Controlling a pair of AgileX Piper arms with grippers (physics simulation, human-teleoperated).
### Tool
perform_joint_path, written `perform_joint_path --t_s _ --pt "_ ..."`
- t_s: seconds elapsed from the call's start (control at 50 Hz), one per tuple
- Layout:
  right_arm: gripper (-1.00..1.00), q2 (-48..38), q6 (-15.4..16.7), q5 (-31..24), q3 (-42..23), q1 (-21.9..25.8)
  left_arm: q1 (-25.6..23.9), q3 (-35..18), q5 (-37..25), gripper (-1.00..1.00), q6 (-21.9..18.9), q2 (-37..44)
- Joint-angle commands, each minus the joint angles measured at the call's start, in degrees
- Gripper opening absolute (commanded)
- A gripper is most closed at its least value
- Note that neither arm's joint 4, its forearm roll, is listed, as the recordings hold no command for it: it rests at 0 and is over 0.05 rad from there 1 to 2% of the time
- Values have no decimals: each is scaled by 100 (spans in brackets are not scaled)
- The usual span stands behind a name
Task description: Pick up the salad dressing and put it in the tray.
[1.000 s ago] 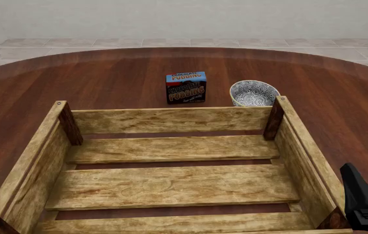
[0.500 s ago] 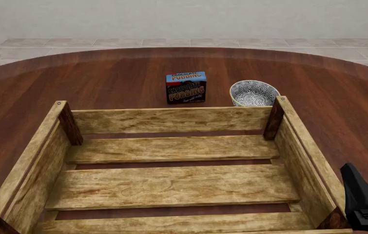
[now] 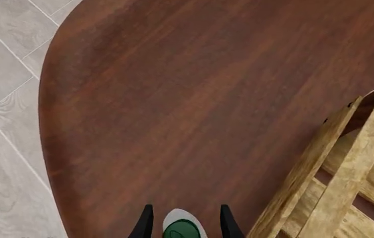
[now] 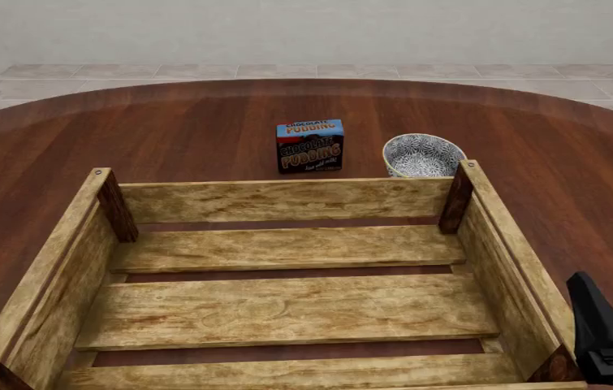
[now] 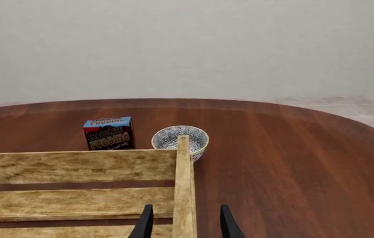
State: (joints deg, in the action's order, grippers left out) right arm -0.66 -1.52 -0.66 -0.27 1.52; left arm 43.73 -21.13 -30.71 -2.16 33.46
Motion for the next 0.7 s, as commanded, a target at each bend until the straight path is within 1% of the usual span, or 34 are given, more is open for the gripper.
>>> perform_joint_path --t_s 0.02,0.28,0.7 --pt "100 2 13 -11 -12 -14 -6 27 -116 100 -24 -10" --pt "100 41 12 -65 -39 -40 42 177 34 100 -57 88" --pt "100 41 -9 -33 12 -66 73 226 -142 100 -114 -7"
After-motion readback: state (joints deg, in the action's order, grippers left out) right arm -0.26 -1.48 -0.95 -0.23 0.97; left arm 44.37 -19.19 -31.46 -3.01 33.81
